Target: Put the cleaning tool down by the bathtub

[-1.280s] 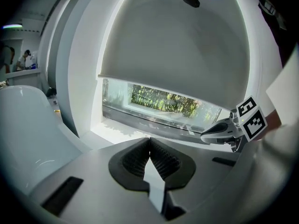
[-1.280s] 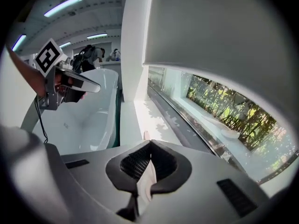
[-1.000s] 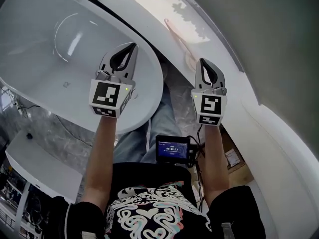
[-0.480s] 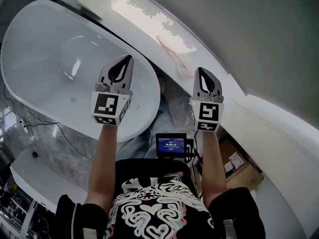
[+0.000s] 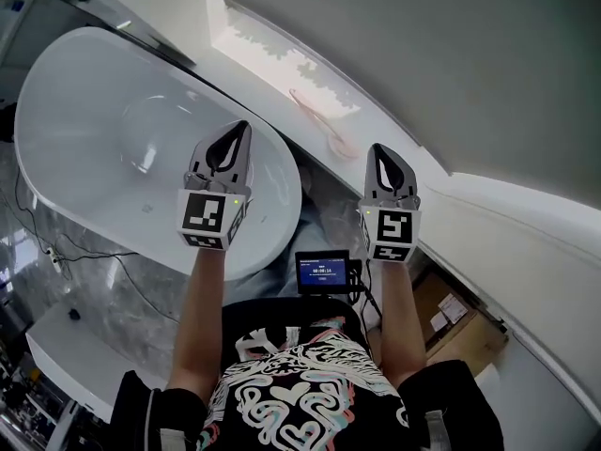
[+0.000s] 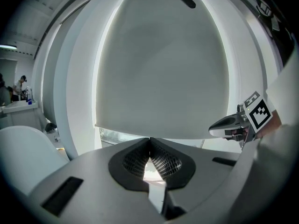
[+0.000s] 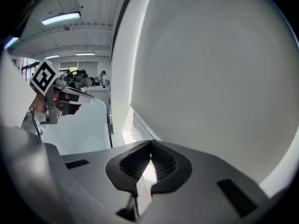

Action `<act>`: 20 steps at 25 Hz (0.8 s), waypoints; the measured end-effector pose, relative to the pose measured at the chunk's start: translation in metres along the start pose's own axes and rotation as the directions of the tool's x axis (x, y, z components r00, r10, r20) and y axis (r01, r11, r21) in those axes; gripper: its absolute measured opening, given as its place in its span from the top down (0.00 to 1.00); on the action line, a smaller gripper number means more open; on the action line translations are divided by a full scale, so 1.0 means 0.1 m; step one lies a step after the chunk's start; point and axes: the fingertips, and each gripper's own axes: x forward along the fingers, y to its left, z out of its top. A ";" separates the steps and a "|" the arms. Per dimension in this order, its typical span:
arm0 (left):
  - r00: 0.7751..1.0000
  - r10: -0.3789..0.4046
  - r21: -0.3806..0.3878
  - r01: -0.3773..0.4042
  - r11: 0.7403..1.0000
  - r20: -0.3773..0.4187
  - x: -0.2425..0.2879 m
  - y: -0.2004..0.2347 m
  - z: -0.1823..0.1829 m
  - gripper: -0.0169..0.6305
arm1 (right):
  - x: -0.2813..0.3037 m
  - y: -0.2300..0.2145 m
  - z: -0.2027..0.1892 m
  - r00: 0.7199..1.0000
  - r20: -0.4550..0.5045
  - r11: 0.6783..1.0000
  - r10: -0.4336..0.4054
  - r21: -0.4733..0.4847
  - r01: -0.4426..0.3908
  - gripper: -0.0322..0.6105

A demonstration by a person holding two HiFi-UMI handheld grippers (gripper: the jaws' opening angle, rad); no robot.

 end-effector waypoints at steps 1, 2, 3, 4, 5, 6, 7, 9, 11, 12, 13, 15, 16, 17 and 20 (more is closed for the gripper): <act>1.000 -0.001 0.005 0.001 1.000 0.006 -0.03 -0.02 0.05 0.95 | -0.05 -0.01 0.03 1.000 0.006 1.000 -0.004 0.006 0.004 0.91; 1.000 -0.003 0.009 0.003 1.000 0.012 -0.06 -0.04 0.09 0.95 | -0.09 -0.02 0.06 1.000 0.012 1.000 -0.008 0.013 0.008 0.91; 1.000 -0.004 0.013 0.004 1.000 0.016 -0.09 -0.05 0.13 0.95 | -0.13 -0.03 0.09 1.000 0.018 1.000 -0.012 0.018 0.012 0.91; 1.000 -0.005 0.016 0.005 1.000 0.018 -0.11 -0.06 0.16 0.95 | -0.17 -0.04 0.13 1.000 0.025 1.000 -0.016 0.023 0.015 0.91; 1.000 -0.005 0.019 0.005 1.000 0.021 -0.14 -0.07 0.19 0.95 | -0.21 -0.04 0.16 0.999 0.032 0.999 -0.019 0.027 0.018 0.91; 1.000 -0.004 0.022 0.004 1.000 0.025 -0.16 -0.08 0.21 0.95 | -0.25 -0.04 0.20 0.999 0.042 0.999 -0.021 0.031 0.019 0.91; 1.000 -0.004 0.025 0.003 1.000 0.031 -0.19 -0.09 0.24 0.95 | -0.29 -0.04 0.23 0.998 0.051 0.999 -0.023 0.034 0.021 0.91; 0.999 -0.003 0.033 0.001 0.999 0.047 -0.24 -0.09 0.31 0.95 | -0.36 -0.04 0.30 0.997 0.070 0.999 -0.030 0.042 0.027 0.91; 0.998 -0.005 0.041 0.002 0.999 0.064 -0.31 -0.09 0.41 0.95 | -0.44 -0.02 0.39 0.996 0.086 0.998 -0.039 0.052 0.035 0.91; 0.997 -0.006 0.044 0.003 0.999 0.072 -0.36 -0.09 0.46 0.95 | -0.50 0.00 0.43 0.995 0.092 0.998 -0.044 0.056 0.039 0.91; 0.997 -0.008 0.046 0.004 0.999 0.081 -0.41 -0.09 0.52 0.95 | -0.55 0.02 0.48 0.994 0.099 0.997 -0.049 0.058 0.044 0.91; 0.995 -0.011 0.051 0.006 0.999 0.099 -0.51 -0.09 0.62 0.95 | -0.66 0.06 0.58 0.992 0.113 0.997 -0.058 0.060 0.052 0.91; 0.994 -0.014 0.055 0.008 0.998 0.107 -0.55 -0.10 0.66 0.95 | -0.71 0.07 0.62 0.991 0.120 0.997 -0.063 0.062 0.055 0.91; 0.993 -0.018 0.061 0.011 0.998 0.114 -0.59 -0.11 0.69 0.95 | -0.76 0.08 0.65 0.990 0.127 0.996 -0.067 0.064 0.059 0.91; 0.992 -0.030 0.084 0.019 0.996 0.126 -0.71 -0.15 0.79 0.95 | -0.91 0.09 0.73 0.987 0.143 0.995 -0.078 0.072 0.068 0.91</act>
